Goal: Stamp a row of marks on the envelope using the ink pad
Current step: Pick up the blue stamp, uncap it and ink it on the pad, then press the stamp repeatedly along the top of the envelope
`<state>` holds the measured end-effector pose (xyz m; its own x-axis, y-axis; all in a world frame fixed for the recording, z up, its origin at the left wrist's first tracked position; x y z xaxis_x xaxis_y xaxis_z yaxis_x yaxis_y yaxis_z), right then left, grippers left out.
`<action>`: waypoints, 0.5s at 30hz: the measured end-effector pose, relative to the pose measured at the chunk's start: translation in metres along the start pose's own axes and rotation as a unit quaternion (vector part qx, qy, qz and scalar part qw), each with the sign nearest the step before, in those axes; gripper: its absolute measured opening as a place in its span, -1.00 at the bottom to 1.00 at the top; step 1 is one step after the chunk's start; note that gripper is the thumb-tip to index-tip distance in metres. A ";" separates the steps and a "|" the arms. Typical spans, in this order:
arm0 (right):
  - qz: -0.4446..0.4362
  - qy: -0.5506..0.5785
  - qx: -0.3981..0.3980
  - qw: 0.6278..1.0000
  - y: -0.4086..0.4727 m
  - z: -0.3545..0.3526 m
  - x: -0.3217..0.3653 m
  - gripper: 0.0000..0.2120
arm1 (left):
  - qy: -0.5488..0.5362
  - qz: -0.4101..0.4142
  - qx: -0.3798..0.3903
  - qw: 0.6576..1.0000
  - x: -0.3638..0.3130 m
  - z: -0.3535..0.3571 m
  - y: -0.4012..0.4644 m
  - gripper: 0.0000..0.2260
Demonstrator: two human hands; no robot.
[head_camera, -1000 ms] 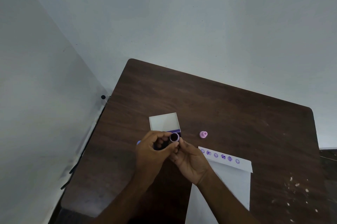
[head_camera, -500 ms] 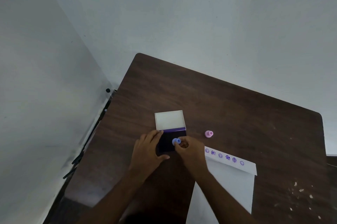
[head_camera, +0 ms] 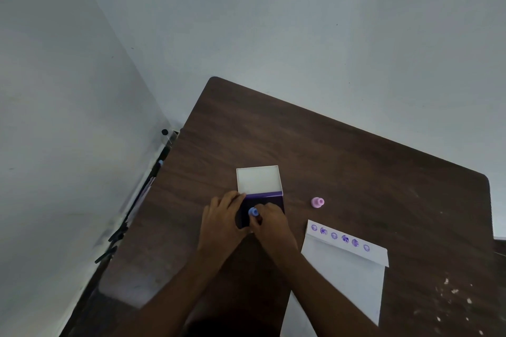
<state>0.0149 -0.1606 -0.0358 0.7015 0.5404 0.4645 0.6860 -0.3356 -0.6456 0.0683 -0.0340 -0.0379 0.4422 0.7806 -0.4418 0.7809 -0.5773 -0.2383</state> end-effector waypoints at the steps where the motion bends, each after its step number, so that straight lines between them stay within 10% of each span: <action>1: -0.006 -0.002 0.001 1.000 -0.001 0.001 0.001 -0.67 | 0.000 0.002 -0.003 1.000 0.000 0.000 -0.001 -0.30; 6: -0.097 -0.051 -0.076 0.991 -0.012 0.007 0.002 -0.80 | 0.008 0.000 0.001 1.000 0.000 0.000 -0.001 -0.31; 10: -0.005 -0.092 0.058 0.994 0.004 0.001 0.010 -0.63 | 0.008 0.000 0.005 1.000 -0.001 -0.002 -0.001 -0.30; 15: 0.006 0.079 -0.106 0.991 -0.029 -0.001 -0.025 -0.77 | 0.017 -0.007 0.030 0.999 -0.003 -0.001 -0.001 -0.21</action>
<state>-0.0223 -0.1656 -0.0279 0.7199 0.4130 0.5578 0.6907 -0.5053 -0.5174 0.0667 -0.0352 -0.0350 0.4472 0.7957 -0.4084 0.7593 -0.5791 -0.2969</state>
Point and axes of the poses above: each hand's wrist, its own y-axis towards the middle knuckle, its own z-axis out of the palm, x = y × z, the point moved 2 cm from there along y, towards the middle knuckle, and after that the axes turned 3 degrees about -z, right-handed, at the moved point
